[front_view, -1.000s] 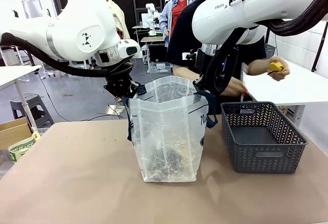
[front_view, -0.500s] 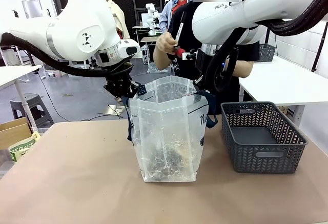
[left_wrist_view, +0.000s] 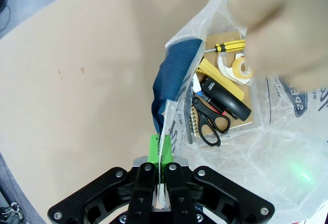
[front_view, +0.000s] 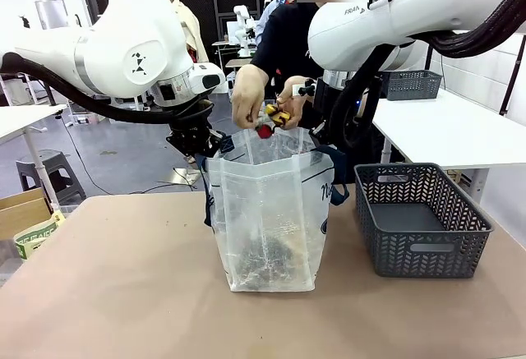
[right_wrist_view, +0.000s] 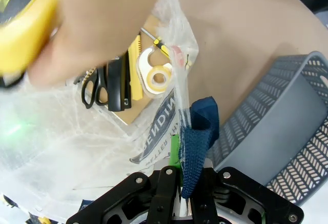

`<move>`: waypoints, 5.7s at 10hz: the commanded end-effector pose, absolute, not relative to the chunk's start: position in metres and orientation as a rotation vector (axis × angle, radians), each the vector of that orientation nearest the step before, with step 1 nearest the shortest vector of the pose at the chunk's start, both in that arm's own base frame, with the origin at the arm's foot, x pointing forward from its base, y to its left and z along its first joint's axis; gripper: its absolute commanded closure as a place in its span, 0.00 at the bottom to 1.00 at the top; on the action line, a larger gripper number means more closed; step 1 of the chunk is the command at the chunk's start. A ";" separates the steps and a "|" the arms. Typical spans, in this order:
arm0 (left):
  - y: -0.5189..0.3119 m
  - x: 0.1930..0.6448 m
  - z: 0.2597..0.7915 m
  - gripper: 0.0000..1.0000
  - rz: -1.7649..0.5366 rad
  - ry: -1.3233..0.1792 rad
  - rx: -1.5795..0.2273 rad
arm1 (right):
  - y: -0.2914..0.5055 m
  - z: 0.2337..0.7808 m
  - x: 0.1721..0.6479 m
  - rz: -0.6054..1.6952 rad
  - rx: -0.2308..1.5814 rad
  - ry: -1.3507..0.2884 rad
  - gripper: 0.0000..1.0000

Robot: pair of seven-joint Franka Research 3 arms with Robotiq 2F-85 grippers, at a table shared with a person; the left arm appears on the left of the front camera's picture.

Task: Transfer purchased items from the store into the shopping bag.
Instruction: Move the Reusable shopping bag to the right side of the table.

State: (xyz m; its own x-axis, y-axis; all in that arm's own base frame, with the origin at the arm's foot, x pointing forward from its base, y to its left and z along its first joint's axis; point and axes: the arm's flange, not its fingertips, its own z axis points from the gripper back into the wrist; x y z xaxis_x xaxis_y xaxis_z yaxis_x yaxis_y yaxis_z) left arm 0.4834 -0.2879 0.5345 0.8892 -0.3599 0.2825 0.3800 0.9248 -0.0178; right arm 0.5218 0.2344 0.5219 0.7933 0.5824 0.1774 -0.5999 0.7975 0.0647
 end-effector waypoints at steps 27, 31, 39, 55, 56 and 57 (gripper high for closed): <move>-0.288 0.483 0.534 1.00 -0.384 -0.279 -0.073 | 0.234 0.522 0.522 0.638 0.120 -0.153 1.00; -0.288 0.483 0.534 1.00 -0.384 -0.279 -0.073 | 0.234 0.522 0.522 0.638 0.120 -0.153 1.00; -0.292 0.485 0.539 1.00 -0.235 -0.207 -0.001 | 0.241 0.532 0.515 0.429 0.089 -0.073 1.00; -0.335 0.519 0.540 1.00 -0.129 -0.251 -0.144 | 0.285 0.520 0.527 0.036 0.107 -0.112 1.00; -0.339 0.520 0.540 1.00 -0.138 -0.258 -0.165 | 0.292 0.518 0.531 0.041 0.114 -0.117 1.00; -0.342 0.522 0.540 1.00 -0.147 -0.259 -0.178 | 0.297 0.515 0.535 0.050 0.135 -0.116 1.00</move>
